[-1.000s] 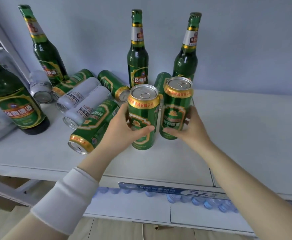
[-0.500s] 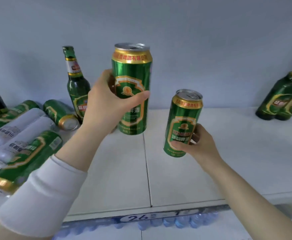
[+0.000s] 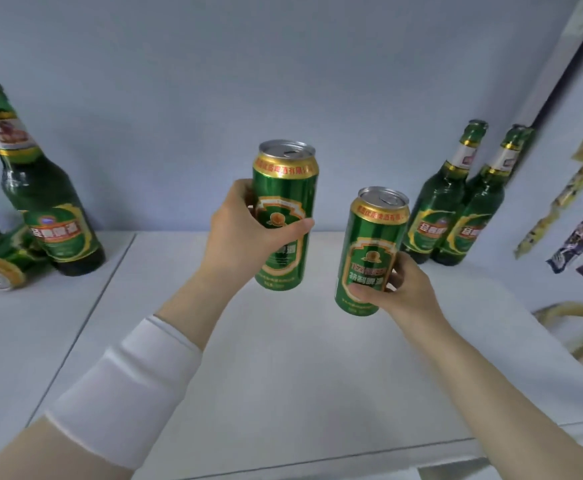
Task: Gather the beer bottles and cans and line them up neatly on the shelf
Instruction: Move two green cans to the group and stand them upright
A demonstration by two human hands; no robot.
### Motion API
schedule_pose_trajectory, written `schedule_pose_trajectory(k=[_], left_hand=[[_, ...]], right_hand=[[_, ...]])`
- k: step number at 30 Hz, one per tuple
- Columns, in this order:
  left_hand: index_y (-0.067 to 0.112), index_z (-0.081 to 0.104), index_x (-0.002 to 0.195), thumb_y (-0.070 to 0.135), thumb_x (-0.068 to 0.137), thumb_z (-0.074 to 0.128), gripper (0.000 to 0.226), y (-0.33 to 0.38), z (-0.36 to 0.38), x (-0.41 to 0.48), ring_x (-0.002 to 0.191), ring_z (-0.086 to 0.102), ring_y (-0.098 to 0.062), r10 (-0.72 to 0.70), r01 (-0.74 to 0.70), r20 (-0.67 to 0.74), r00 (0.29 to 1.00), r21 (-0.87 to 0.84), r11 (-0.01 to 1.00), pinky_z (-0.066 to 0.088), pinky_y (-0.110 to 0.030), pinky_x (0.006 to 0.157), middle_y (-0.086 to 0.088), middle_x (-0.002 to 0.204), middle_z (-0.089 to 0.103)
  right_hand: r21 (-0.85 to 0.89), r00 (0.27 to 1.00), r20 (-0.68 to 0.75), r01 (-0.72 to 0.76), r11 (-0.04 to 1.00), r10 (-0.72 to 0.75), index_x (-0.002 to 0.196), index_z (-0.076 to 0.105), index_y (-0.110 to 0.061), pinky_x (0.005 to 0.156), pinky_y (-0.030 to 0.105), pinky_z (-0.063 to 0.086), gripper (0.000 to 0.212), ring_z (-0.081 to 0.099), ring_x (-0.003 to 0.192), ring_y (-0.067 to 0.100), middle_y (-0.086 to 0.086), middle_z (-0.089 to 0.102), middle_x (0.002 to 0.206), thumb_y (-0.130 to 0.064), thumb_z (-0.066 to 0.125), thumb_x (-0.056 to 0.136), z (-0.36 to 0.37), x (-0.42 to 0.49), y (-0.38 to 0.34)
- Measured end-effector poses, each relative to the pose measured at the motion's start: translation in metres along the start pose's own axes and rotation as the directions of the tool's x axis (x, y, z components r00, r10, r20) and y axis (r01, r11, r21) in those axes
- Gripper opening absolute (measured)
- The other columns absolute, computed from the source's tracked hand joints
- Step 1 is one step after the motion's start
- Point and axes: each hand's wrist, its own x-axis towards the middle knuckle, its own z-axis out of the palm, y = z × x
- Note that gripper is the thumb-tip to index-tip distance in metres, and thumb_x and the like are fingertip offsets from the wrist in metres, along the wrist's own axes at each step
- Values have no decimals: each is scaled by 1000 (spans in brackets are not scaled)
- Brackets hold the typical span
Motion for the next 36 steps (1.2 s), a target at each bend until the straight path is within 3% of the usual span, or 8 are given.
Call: schedule_pose_trajectory(k=[11, 18, 21, 25, 27, 29, 31, 36], left_hand=[[14, 45, 115, 26, 61, 84, 68, -30, 100, 30, 91, 57, -13, -88, 88, 161, 983, 11, 996, 45, -22, 73, 4, 100, 57], [12, 43, 119, 23, 61, 83, 72, -43, 131, 47, 96, 56, -15, -114, 117, 148, 982, -7, 993, 45, -27, 81, 4, 103, 54], [12, 42, 120, 23, 62, 83, 72, -43, 140, 53, 96, 55, -13, -107, 111, 129, 986, -20, 994, 44, -25, 81, 5, 103, 52], [12, 39, 124, 24, 64, 82, 75, -42, 148, 55, 100, 54, -13, -101, 102, 140, 985, -4, 995, 43, -24, 83, 6, 106, 50], [13, 32, 132, 27, 64, 81, 85, -43, 144, 56, 113, 51, -14, -100, 96, 189, 977, 27, 995, 42, -26, 89, 3, 120, 51], [18, 17, 143, 30, 65, 80, 102, -41, 132, 58, 131, 39, -15, -47, 32, 220, 974, 69, 997, 37, -31, 103, -2, 145, 37], [24, 8, 146, 30, 65, 80, 109, -33, 117, 66, 139, 28, -18, 61, -85, 233, 971, 96, 992, 31, -38, 111, -4, 153, 24], [19, 25, 144, 32, 69, 77, 92, -10, 105, 93, 134, 38, -19, 125, -297, 436, 891, 355, 886, 34, -35, 109, -3, 148, 35]], right_hand=[[48, 995, -47, -81, 996, 83, 128, 44, -13, 96, 46, 48, 79, 56, 113, 24, 1, 58, 121, -13, 83, 60, -32, 66, 52], [38, 998, -43, -41, 998, 43, 120, 44, -18, 87, 28, 46, 63, 55, 104, 13, -4, 56, 112, -8, 78, 68, -38, 90, 64], [-55, 1000, -19, 2, 998, -3, 130, 42, -16, 85, 19, 44, 69, 51, 106, 9, -6, 55, 116, -13, 77, 71, -39, 100, 68], [-307, 986, -140, 45, 951, -92, 138, 36, -12, 93, 36, 50, 86, 57, 108, 21, 9, 53, 128, -35, 78, 66, -36, 107, 76], [-362, 961, -241, 39, 931, -134, 140, 33, -13, 91, 44, 52, 95, 57, 110, 26, 12, 49, 128, -44, 78, 62, -30, 101, 80], [-352, 929, -338, 23, 936, -150, 138, 34, -12, 92, 43, 50, 96, 53, 112, 24, 11, 46, 128, -39, 81, 60, -22, 90, 81], [-356, 912, -384, 0, 935, -146, 134, 35, -9, 95, 39, 46, 93, 46, 116, 24, 10, 44, 127, -32, 84, 58, -13, 82, 83], [-296, 887, -455, -66, 953, -79, 124, 36, -5, 95, 36, 42, 78, 43, 117, 28, 13, 44, 123, -20, 82, 63, 0, 90, 82]])
